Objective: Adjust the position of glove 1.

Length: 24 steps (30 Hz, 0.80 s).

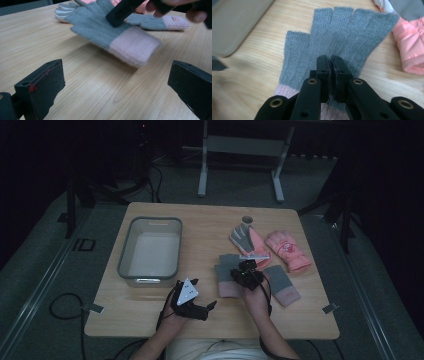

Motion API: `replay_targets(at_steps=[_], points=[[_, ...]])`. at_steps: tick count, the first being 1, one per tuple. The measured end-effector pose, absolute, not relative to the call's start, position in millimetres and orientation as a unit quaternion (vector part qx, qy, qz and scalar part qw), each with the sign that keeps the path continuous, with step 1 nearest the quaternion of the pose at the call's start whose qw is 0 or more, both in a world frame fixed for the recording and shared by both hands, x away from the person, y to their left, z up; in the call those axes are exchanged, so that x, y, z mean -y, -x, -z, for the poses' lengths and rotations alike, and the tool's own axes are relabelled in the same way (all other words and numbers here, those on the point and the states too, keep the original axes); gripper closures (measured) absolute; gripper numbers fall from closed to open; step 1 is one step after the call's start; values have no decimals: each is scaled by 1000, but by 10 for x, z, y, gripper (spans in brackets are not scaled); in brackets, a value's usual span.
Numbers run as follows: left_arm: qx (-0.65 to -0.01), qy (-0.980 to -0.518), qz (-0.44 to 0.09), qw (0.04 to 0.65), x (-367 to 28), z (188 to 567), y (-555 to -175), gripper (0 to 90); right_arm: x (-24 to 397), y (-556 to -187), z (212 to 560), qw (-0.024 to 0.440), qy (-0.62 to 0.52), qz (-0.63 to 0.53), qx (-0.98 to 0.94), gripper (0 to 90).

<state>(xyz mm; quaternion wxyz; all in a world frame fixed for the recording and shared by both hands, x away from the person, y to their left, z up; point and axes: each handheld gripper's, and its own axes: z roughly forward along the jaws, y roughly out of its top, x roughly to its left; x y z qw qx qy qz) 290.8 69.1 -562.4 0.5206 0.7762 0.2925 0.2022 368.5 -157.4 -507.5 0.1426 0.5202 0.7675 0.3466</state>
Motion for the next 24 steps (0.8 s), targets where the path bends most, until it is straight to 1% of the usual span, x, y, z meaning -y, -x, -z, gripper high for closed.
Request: replay_targets(at_steps=[8, 12, 18, 19, 22, 24], points=[[-294, -775, -201, 522, -692, 5624, -2907, 5, 1502, -3797, 5300, 130, -538, -338, -761, 851], [-291, -777, -202, 520, -693, 5623, -2906, 5, 1493, -3813, 5424, 122, -547, -330, -760, 833], [-292, -777, -201, 520, -694, 5623, -2907, 5, 1491, -3806, 5464, 132, -544, -336, -757, 812], [-293, -776, -200, 521, -696, 5623, -2909, 5, 1494, -3804, 5466, 132, -545, -337, -756, 804], [-293, -777, -201, 521, -696, 5623, -2908, 5, 1505, -3806, 5430, 128, -545, -338, -757, 694], [-292, -777, -201, 520, -695, 5623, -2907, 5, 1525, -3819, 5388, 129, -532, -337, -766, 666]])
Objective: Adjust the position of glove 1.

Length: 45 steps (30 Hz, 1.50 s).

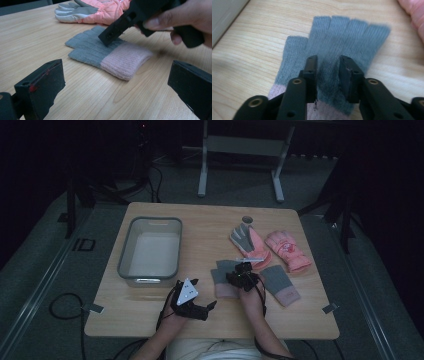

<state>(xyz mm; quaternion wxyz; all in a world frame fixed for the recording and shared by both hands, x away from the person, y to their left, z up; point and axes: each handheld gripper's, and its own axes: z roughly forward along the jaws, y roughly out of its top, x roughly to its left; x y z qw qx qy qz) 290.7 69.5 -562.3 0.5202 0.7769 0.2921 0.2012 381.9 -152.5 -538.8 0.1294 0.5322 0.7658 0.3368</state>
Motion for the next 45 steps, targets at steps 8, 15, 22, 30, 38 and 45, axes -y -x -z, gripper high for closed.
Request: replay_targets(at_steps=[8, 15, 22, 30, 38, 45], points=[[-292, -777, -201, 520, -695, 5623, -2907, 5, 1702, -3879, 5166, 157, -481, -336, -794, 603], [-296, -775, -200, 521, -692, 5624, -2910, 5, 2096, -3938, 4908, 159, -411, -348, -827, 611], [-294, -775, -203, 521, -691, 5624, -2907, 5, 2501, -3915, 4888, 159, -371, -341, -849, 609], [-292, -777, -205, 518, -686, 5623, -2905, 5, 2963, -3891, 4931, 142, -328, -314, -879, 603], [-292, -778, -206, 517, -682, 5623, -2902, 6, 3217, -3868, 5145, 136, -351, -290, -880, 587], [-293, -778, -207, 516, -680, 5623, -2900, 6, 3324, -3858, 5337, 134, -371, -274, -877, 589]])
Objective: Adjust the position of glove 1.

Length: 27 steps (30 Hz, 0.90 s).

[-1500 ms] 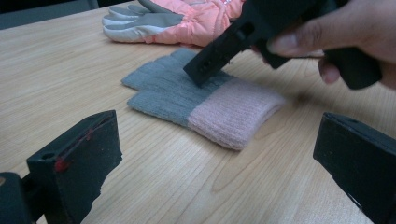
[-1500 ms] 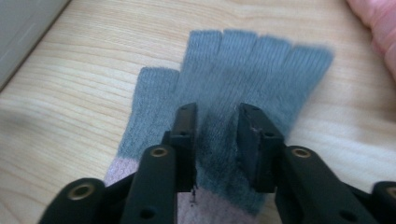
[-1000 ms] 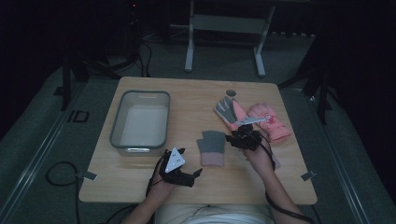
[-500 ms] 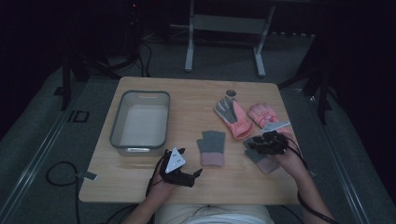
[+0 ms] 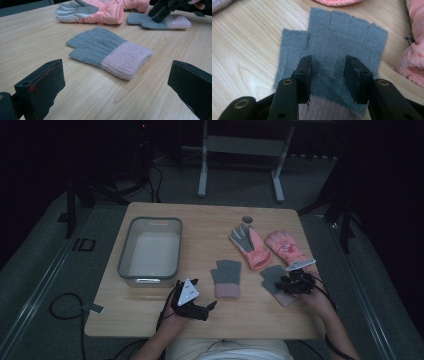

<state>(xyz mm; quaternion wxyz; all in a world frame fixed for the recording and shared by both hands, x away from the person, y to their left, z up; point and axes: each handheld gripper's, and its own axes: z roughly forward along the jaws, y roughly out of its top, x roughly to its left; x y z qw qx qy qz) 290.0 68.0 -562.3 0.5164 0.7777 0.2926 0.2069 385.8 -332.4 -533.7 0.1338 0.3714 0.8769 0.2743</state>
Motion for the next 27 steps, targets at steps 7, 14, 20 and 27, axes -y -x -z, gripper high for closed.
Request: replay_targets(at_steps=[7, 14, 20, 27], points=[[-292, -778, -208, 516, -680, 5623, -2901, 5, 3274, -3842, 5328, 140, -386, -261, -874, 827], [-293, -778, -208, 516, -679, 5623, -2901, 6, 3167, -3731, 5111, 148, -426, -281, -847, 857], [-294, -777, -213, 515, -676, 5623, -2896, 5, 3015, -3536, 4827, 159, -468, -314, -810, 857], [-291, -777, -212, 516, -677, 5623, -2891, 5, 2808, -3376, 4744, 175, -497, -318, -788, 857]])
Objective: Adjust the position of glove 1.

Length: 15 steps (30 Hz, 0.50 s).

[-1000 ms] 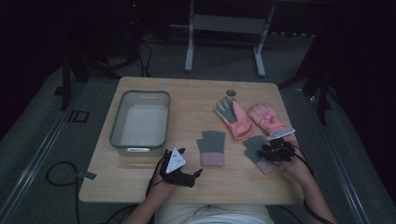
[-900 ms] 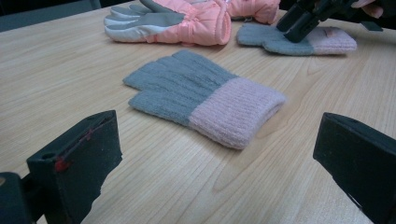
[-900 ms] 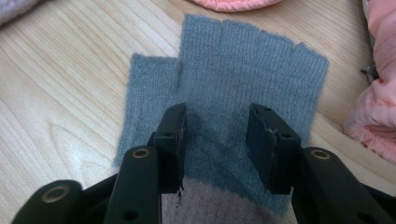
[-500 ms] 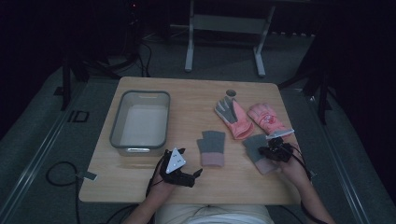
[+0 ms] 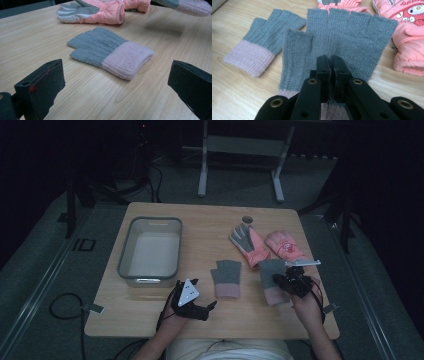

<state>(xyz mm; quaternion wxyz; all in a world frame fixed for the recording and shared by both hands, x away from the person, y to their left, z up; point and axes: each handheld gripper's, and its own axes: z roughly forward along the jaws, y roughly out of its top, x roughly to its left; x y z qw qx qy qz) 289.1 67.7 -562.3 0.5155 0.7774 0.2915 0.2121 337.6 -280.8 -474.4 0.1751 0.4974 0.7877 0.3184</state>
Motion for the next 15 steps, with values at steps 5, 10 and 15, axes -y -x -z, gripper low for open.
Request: replay_targets(at_steps=[5, 10, 15], points=[[-291, -778, -212, 514, -677, 5623, -2892, 6, 2747, -3289, 4848, 156, -527, -333, -766, 857], [-291, -778, -213, 514, -676, 5623, -2892, 5, 2737, -3231, 5013, 162, -547, -320, -756, 856], [-291, -779, -214, 513, -674, 5623, -2892, 5, 2718, -3241, 5172, 169, -557, -306, -754, 854]])
